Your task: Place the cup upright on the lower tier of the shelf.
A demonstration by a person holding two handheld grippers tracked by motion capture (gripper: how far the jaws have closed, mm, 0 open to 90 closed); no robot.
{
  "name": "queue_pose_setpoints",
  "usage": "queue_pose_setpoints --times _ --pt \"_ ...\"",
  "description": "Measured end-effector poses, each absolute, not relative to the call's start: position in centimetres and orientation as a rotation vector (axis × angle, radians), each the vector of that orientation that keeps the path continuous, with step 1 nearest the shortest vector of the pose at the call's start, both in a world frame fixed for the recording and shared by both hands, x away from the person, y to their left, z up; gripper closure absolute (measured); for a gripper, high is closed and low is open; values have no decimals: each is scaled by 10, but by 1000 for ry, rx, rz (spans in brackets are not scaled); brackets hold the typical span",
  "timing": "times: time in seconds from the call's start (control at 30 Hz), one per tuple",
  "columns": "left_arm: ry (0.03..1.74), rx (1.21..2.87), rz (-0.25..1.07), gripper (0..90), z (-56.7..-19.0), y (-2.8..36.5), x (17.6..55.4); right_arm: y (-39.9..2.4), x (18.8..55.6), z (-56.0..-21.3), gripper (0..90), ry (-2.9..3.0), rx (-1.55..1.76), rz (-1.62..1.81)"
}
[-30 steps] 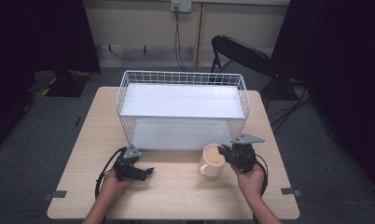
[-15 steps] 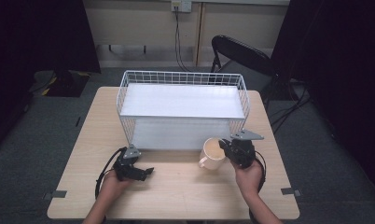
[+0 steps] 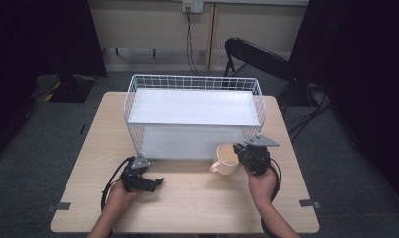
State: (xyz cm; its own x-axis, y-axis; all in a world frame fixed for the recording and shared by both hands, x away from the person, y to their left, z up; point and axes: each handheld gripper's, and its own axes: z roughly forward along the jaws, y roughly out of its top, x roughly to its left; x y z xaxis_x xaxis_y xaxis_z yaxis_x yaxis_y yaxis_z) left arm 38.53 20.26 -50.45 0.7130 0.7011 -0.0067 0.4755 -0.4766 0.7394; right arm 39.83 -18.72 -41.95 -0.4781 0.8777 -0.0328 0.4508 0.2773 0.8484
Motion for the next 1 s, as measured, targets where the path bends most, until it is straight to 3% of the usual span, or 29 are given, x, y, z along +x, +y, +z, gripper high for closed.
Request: queue_pose_setpoints --times 1.0 --pt "890 2165 385 115 -505 203 385 -154 412 -427 815 2015 1172 1069"
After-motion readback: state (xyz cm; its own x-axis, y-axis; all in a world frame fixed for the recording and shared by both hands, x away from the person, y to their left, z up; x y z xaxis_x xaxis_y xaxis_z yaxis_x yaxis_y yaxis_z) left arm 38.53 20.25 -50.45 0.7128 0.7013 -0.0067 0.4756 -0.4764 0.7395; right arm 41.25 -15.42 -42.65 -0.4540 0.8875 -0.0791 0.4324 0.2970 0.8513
